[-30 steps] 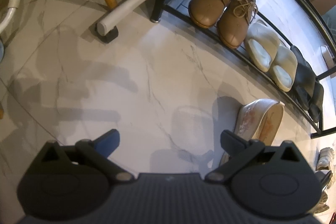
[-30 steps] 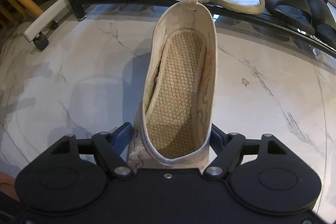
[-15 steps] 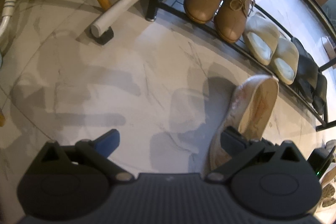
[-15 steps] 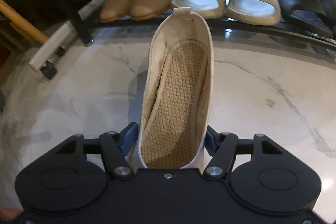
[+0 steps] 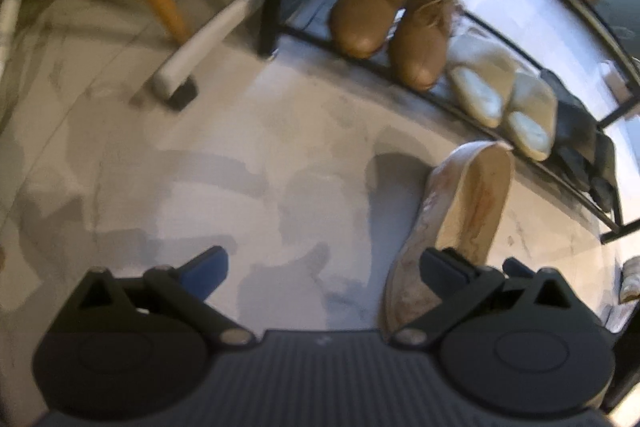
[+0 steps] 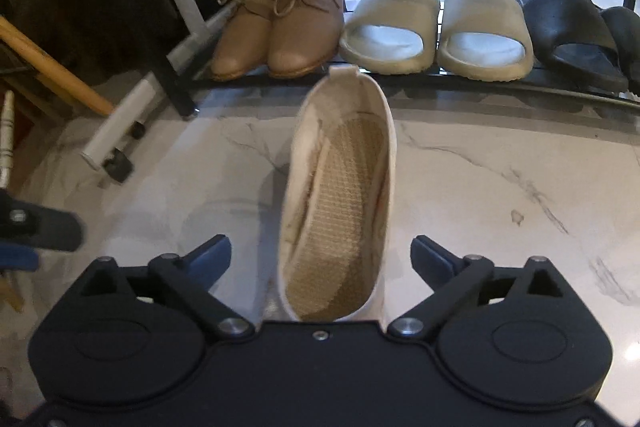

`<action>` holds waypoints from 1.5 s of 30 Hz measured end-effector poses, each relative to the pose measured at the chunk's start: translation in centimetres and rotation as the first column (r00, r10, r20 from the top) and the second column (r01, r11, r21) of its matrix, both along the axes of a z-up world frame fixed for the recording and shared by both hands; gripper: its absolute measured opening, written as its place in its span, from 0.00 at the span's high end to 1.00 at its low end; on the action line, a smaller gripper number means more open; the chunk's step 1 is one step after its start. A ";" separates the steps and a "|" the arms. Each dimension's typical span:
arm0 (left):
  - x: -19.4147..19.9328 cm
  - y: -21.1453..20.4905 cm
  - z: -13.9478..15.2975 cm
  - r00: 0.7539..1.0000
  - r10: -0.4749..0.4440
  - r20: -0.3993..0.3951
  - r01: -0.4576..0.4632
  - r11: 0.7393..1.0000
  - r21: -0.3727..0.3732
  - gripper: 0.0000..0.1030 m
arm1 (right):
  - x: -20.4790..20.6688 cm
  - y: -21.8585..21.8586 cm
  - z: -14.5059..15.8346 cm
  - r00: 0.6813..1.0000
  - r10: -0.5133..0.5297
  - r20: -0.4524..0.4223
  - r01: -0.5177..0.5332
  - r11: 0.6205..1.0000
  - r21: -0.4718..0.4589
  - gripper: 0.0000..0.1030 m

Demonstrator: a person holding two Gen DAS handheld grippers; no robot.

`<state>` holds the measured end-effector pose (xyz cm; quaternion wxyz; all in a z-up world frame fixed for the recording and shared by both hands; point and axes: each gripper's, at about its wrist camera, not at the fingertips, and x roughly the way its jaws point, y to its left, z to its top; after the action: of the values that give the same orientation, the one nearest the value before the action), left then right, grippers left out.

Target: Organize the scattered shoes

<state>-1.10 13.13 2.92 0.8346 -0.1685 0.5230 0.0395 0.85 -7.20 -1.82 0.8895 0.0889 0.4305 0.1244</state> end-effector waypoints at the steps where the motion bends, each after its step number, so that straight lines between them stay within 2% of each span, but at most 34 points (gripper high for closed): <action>1: 0.0 -0.1 0.0 1.000 -0.006 0.000 0.006 1.000 -0.004 0.01 | -0.2 -0.2 0.4 1.000 -0.010 0.000 0.010 1.000 0.003 0.04; 3: 0.1 -0.2 -0.1 1.000 -0.013 -0.005 0.013 1.000 -0.009 0.01 | -0.7 -0.8 2.0 0.999 -0.048 0.004 0.048 0.999 0.005 0.04; 5: 0.1 -0.2 -0.3 1.000 -0.010 -0.011 0.010 1.000 -0.003 0.01 | -1.5 -1.9 5.0 0.994 -0.107 0.031 0.107 0.994 0.010 0.04; 9: 0.0 -0.4 0.1 1.000 -0.024 0.003 0.024 1.000 0.008 0.01 | -3.2 -5.6 10.7 0.963 -0.240 0.120 0.228 0.968 0.105 0.00; 11: -0.2 -0.6 0.3 0.999 -0.034 0.020 0.034 0.999 0.011 0.01 | -5.5 -8.2 14.1 0.915 -0.339 0.221 0.312 0.938 0.149 0.00; 14: -0.3 -0.8 0.4 0.999 -0.041 0.035 0.041 0.999 -0.001 0.01 | -8.6 -11.0 16.8 0.863 -0.387 0.324 0.357 0.922 0.151 0.00; 16: -0.4 -0.8 0.3 0.999 -0.030 0.033 0.030 0.999 -0.013 0.01 | -9.9 -12.3 17.5 0.844 -0.410 0.346 0.376 0.912 0.163 0.00; 19: -0.8 -1.1 0.7 0.998 -0.020 0.065 0.019 1.000 0.022 0.01 | -12.3 -14.2 17.8 0.793 -0.469 0.388 0.425 0.883 0.200 0.00; 20: -1.0 -1.4 1.0 0.996 -0.021 0.083 0.017 0.999 0.039 0.01 | -13.2 -14.7 17.8 0.755 -0.500 0.424 0.460 0.865 0.200 0.00; 21: -1.2 -1.7 1.2 0.994 -0.024 0.106 0.018 0.998 0.062 0.01 | -13.5 -14.9 17.9 0.733 -0.514 0.446 0.478 0.855 0.201 0.00; 23: -1.6 -2.9 1.8 0.986 -0.047 0.157 0.029 0.992 0.119 0.01 | -14.5 -15.0 18.3 0.653 -0.542 0.528 0.520 0.828 0.207 0.00; 24: -1.7 -3.7 2.0 0.980 -0.074 0.185 0.045 0.987 0.157 0.01 | -14.9 -15.0 18.4 0.637 -0.539 0.551 0.522 0.828 0.206 0.00; 25: -1.7 -4.6 2.2 0.974 -0.100 0.202 0.062 0.981 0.185 0.01 | -15.4 -15.0 18.8 0.598 -0.525 0.606 0.525 0.828 0.200 0.00; 27: -1.7 -8.4 2.5 0.947 -0.206 0.246 0.141 0.956 0.257 0.01 | -15.7 -14.7 19.1 0.557 -0.493 0.668 0.532 0.830 0.168 0.00; 29: -1.6 -11.7 2.5 0.925 -0.280 0.256 0.208 0.939 0.275 0.01 | -15.4 -13.9 19.0 0.544 -0.383 0.746 0.532 0.846 0.047 0.00; 31: -1.4 -16.5 2.1 0.889 -0.377 0.261 0.300 0.908 0.292 0.01 | -15.2 -13.5 18.9 0.555 -0.340 0.759 0.546 0.837 -0.024 0.00; 33: -1.1 -21.9 1.6 0.836 -0.489 0.250 0.413 0.859 0.301 0.01 | -15.4 -13.7 18.9 0.529 -0.349 0.774 0.574 0.818 -0.023 0.00; 34: -1.1 -23.4 1.3 0.815 -0.526 0.242 0.456 0.841 0.293 0.01 | -15.9 -14.1 19.3 0.499 -0.363 0.787 0.580 0.815 0.009 0.00; 35: -1.0 -25.6 1.0 0.782 -0.579 0.231 0.517 0.810 0.277 0.01 | -16.3 -14.4 19.6 0.480 -0.372 0.794 0.576 0.817 0.033 0.00; 36: -1.0 -28.5 0.6 0.735 -0.641 0.222 0.584 0.765 0.273 0.01 | -16.5 -14.6 19.8 0.469 -0.376 0.799 0.575 0.817 0.047 0.00; 37: -1.3 -31.8 0.2 0.676 -0.705 0.213 0.642 0.706 0.297 0.01 | -17.1 -15.0 20.2 0.437 -0.387 0.812 0.578 0.813 0.076 0.00; 38: -1.5 -33.4 -0.1 0.643 -0.737 0.209 0.663 0.672 0.328 0.01 | -17.8 -15.4 20.6 0.392 -0.396 0.830 0.586 0.803 0.107 0.00; 40: -1.7 -35.8 -0.6 0.582 -0.789 0.198 0.694 0.609 0.383 0.01 | -18.2 -15.7 20.8 0.359 -0.400 0.844 0.592 0.796 0.125 0.00; 41: -1.9 -37.7 -1.1 0.529 -0.828 0.188 0.715 0.554 0.427 0.01 | -18.5 -16.1 21.1 0.340 -0.406 0.848 0.597 0.790 0.139 0.00; 43: -2.0 -41.4 -1.8 0.428 -0.889 0.162 0.740 0.448 0.502 0.01 | -18.7 -16.7 21.3 0.334 -0.421 0.843 0.595 0.788 0.158 0.00; 45: -1.7 -43.4 -2.5 0.386 -0.910 0.151 0.751 0.405 0.522 0.01 | -18.7 -17.6 21.1 0.344 -0.449 0.825 0.584 0.790 0.186 0.00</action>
<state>-2.83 -30.29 0.47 0.8395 0.2798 0.3260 -0.3327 -17.81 -24.79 19.30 0.9777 0.0863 -0.0924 -0.1679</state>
